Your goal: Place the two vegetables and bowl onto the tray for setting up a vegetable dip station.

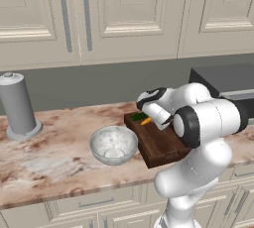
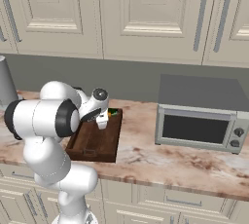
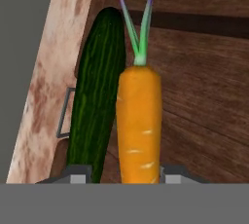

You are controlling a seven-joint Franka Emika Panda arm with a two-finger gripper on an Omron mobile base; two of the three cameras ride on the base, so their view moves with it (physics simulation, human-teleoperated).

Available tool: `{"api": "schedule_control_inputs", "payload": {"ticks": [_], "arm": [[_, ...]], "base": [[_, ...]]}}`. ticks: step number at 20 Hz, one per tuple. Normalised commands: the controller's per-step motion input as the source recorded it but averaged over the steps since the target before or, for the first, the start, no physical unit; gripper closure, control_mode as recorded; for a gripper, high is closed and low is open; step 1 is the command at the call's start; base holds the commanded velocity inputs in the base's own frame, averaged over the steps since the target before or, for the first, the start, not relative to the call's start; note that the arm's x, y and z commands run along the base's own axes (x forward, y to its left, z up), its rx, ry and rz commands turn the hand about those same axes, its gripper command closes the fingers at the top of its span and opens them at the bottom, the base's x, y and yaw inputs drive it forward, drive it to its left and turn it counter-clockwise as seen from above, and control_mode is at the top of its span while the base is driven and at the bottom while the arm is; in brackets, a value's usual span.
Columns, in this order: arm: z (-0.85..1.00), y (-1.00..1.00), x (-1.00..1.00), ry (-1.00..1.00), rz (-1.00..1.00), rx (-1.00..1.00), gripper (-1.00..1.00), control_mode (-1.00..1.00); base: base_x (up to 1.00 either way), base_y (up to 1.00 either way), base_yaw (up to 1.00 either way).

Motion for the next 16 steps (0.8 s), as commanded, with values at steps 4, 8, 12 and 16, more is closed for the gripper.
{"api": "schedule_control_inputs", "payload": {"ticks": [4, 8, 12, 16], "arm": [[0.0, 0.0, 0.0, 0.0, 0.0, 0.0, -1.0, -1.0], [0.0, 0.0, 0.0, 0.0, 0.0, 0.0, -1.0, -1.0], [0.0, 0.0, 0.0, 0.0, 0.0, 0.0, -1.0, -1.0], [0.04, 0.0, 0.0, 0.0, 0.0, 0.0, -1.0, -1.0]], "base": [[0.0, 0.0, 0.0], [0.0, 0.0, 0.0], [0.0, 0.0, 0.0], [0.0, 0.0, 0.0]]}}
